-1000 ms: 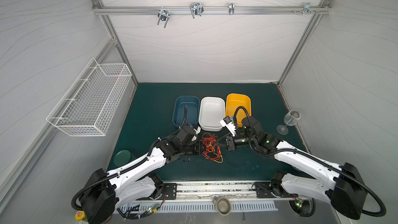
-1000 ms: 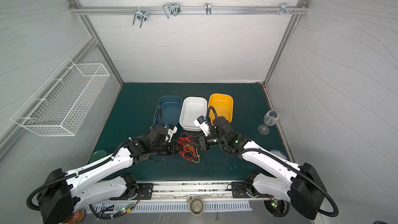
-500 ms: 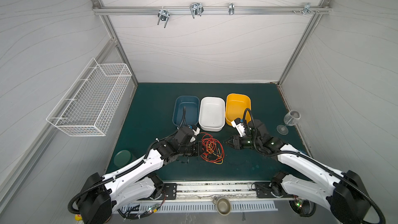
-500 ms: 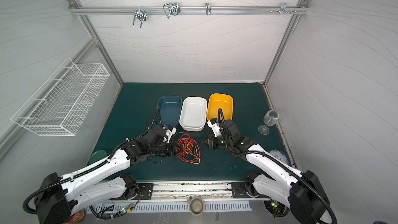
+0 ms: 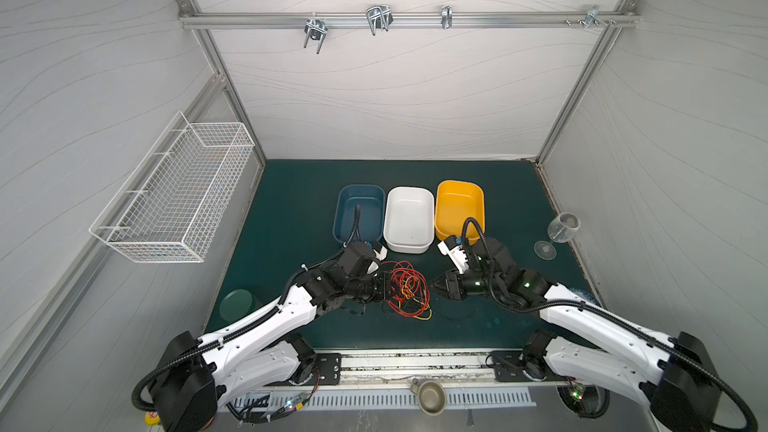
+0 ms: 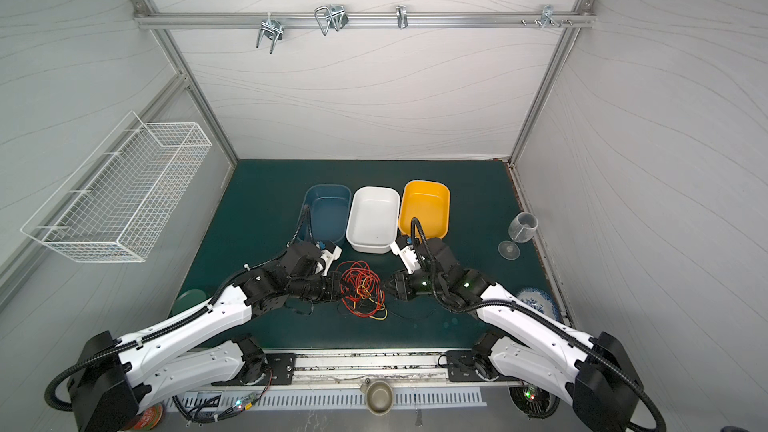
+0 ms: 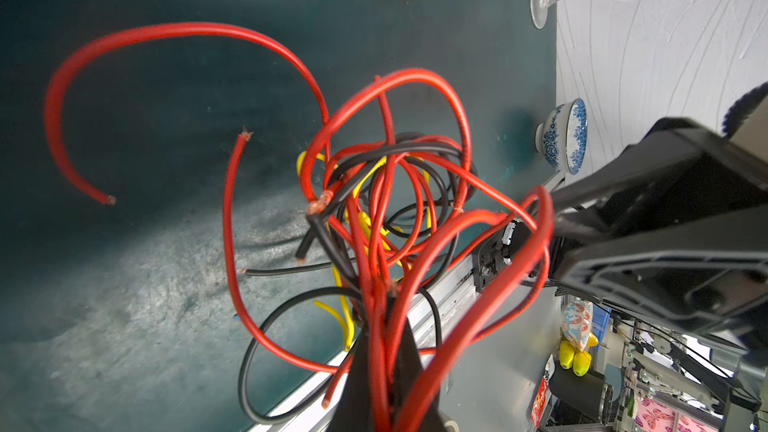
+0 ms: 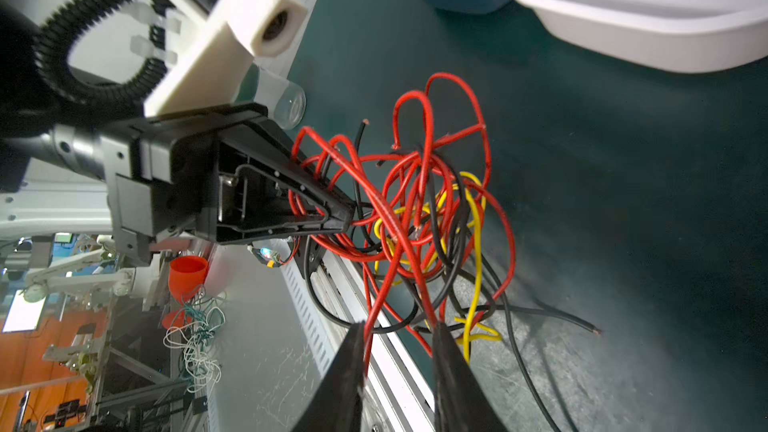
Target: Untangle the cables
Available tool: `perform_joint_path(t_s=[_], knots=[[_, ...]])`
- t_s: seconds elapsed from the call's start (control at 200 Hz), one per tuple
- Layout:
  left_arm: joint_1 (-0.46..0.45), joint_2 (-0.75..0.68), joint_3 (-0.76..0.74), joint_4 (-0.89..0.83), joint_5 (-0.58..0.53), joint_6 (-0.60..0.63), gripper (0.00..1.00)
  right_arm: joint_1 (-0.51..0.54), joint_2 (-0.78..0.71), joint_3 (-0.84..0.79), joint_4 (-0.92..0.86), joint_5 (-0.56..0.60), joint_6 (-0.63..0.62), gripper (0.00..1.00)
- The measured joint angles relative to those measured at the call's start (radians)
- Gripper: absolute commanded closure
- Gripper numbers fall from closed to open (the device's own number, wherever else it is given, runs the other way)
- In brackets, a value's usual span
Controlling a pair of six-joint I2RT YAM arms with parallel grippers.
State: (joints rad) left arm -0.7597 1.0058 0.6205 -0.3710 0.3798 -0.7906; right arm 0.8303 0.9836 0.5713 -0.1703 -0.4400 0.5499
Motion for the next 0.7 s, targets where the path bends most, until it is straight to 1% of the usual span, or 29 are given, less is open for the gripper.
perform_joint_path(t_s=[0.265,0.465,0.7], knots=[[0.000,0.000,0.000,0.000,0.002,-0.003,1.00,0.021,0.058,-0.003,0.034,0.038,-0.001,0.72],[0.000,-0.005,0.000,0.000,0.002,-0.006,1.00,0.021,0.031,-0.029,0.036,0.085,-0.014,0.73],[0.000,-0.005,0.000,0.000,0.002,-0.006,1.00,0.021,0.022,-0.035,0.041,0.113,-0.018,0.74]])
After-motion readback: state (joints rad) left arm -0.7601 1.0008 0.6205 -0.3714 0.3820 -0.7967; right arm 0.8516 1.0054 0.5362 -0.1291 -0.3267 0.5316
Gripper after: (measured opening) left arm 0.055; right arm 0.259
